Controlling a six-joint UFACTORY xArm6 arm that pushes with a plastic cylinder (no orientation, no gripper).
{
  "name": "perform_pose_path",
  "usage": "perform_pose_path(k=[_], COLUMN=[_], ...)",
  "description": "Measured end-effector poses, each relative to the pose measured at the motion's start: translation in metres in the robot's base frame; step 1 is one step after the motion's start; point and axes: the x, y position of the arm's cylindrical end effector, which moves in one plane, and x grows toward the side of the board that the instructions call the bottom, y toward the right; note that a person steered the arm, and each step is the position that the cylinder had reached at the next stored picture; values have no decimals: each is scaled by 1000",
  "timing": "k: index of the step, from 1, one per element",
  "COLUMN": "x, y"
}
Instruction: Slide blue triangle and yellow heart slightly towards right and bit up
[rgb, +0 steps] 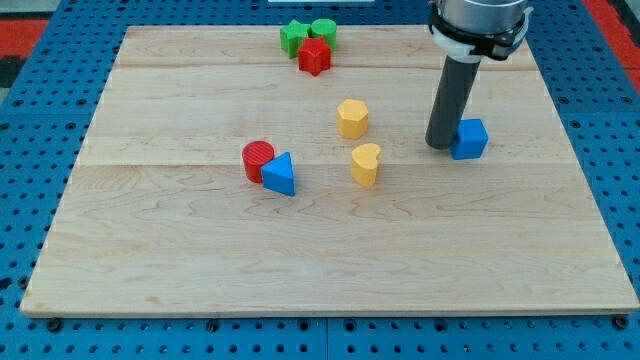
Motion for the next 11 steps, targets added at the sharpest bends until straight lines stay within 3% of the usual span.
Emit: perform_pose_path(k=[1,3,4,5,8,9,11], x=[45,29,14,59,73,68,37], y=[-7,52,33,27,-229,-236,-184])
